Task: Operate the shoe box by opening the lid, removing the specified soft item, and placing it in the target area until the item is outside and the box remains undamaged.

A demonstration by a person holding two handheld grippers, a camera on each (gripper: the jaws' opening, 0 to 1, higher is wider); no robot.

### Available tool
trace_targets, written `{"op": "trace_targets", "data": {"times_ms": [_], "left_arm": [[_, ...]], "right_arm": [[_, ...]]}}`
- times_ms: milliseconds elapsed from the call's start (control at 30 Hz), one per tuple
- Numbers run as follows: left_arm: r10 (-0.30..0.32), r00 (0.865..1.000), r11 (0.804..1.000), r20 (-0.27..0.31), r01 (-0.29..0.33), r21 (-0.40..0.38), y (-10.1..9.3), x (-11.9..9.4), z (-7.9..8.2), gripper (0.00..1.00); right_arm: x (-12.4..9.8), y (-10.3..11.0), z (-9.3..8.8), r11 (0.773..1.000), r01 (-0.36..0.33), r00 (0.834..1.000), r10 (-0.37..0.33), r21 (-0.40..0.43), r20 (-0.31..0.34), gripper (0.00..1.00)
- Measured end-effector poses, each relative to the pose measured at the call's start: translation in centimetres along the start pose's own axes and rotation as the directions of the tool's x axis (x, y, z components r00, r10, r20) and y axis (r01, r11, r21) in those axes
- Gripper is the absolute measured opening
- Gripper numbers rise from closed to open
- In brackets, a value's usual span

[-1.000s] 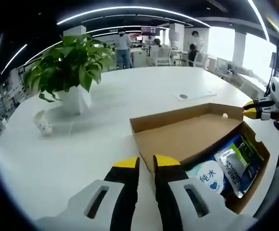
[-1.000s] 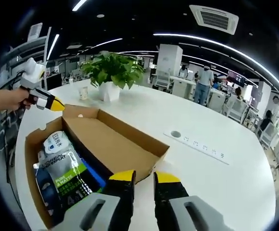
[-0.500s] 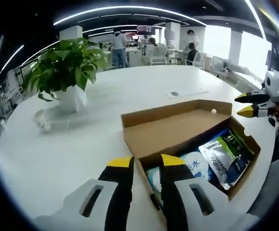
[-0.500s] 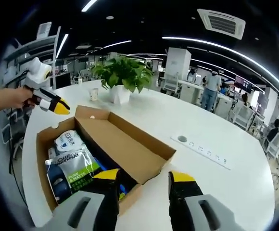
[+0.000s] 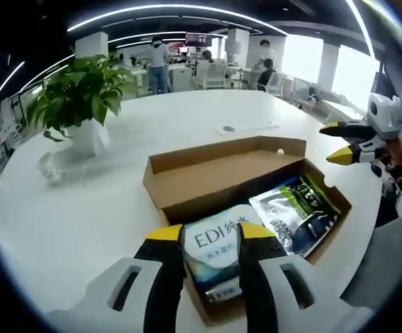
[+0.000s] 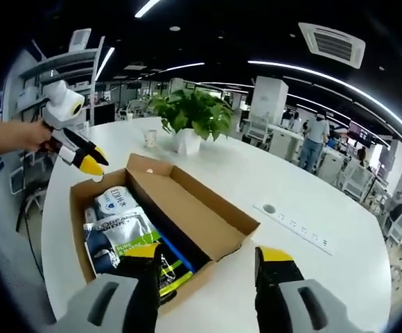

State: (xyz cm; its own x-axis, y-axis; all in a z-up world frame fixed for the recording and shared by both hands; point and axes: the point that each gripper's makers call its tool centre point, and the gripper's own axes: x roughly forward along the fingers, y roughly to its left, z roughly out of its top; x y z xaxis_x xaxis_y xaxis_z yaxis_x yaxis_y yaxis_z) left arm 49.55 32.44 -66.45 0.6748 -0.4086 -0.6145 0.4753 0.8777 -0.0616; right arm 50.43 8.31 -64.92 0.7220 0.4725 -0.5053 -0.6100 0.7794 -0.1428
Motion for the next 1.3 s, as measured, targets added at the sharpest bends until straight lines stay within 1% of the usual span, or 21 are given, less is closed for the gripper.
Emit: {"op": "trace_targets", "data": {"times_ms": [133, 233, 367, 567, 700, 833, 1033, 1133, 1233, 1300], "left_arm": [[-0.022, 1.0, 1.0, -0.01, 0.022, 0.009, -1.1, -0.1, -0.5, 0.31], [-0.042, 0.999, 0.999, -0.019, 0.042, 0.0, -1.9, -0.1, -1.0, 0.32], [-0.067, 0.997, 0.998, -0.033, 0.067, 0.004, -3.2, 0.0, -1.6, 0.32], [-0.106, 0.993, 0.994, -0.057, 0.106, -0.012, -4.7, 0.5, -2.2, 0.32], [-0.144, 0.987, 0.989, -0.069, 0.143, -0.024, -5.9, 0.8, -2.5, 0.32], [-0.158, 0.983, 0.987, -0.094, 0.156, -0.026, -6.6, 1.3, -3.1, 0.32], [-0.188, 0.971, 0.982, -0.146, 0.182, -0.052, -7.6, 2.1, -4.3, 0.31], [-0.2, 0.965, 0.979, -0.17, 0.191, -0.066, -8.0, 2.4, -4.9, 0.29], [-0.204, 0.963, 0.978, -0.178, 0.193, -0.076, -8.2, 2.7, -5.1, 0.27], [-0.217, 0.958, 0.974, -0.188, 0.201, -0.103, -8.5, 2.8, -5.2, 0.25]], "right_arm": [[-0.5, 0.6, -0.1, 1.0, -0.018, 1.0, 0.018, -0.014, 0.002, 0.56], [-0.7, 1.1, -0.2, 0.999, -0.034, 0.999, 0.034, -0.016, 0.004, 0.58], [-1.0, 1.8, -0.2, 0.998, -0.053, 0.999, 0.053, -0.045, 0.006, 0.62], [-1.3, 2.4, -0.2, 0.996, -0.066, 0.998, 0.066, -0.056, 0.013, 0.63], [-1.5, 2.7, -0.2, 0.996, -0.072, 0.997, 0.074, -0.055, 0.024, 0.63], [-1.7, 3.0, -0.4, 0.995, -0.08, 0.996, 0.082, -0.053, 0.038, 0.65], [-2.2, 3.0, -0.5, 0.995, -0.082, 0.995, 0.085, -0.065, 0.058, 0.65], [-2.3, 2.9, -0.8, 0.995, -0.08, 0.995, 0.084, -0.062, 0.059, 0.65], [-2.5, 2.9, -0.9, 0.996, -0.087, 0.994, 0.089, -0.035, 0.07, 0.65], [-2.5, 2.9, -1.2, 0.996, -0.085, 0.994, 0.088, -0.034, 0.066, 0.65]]}}
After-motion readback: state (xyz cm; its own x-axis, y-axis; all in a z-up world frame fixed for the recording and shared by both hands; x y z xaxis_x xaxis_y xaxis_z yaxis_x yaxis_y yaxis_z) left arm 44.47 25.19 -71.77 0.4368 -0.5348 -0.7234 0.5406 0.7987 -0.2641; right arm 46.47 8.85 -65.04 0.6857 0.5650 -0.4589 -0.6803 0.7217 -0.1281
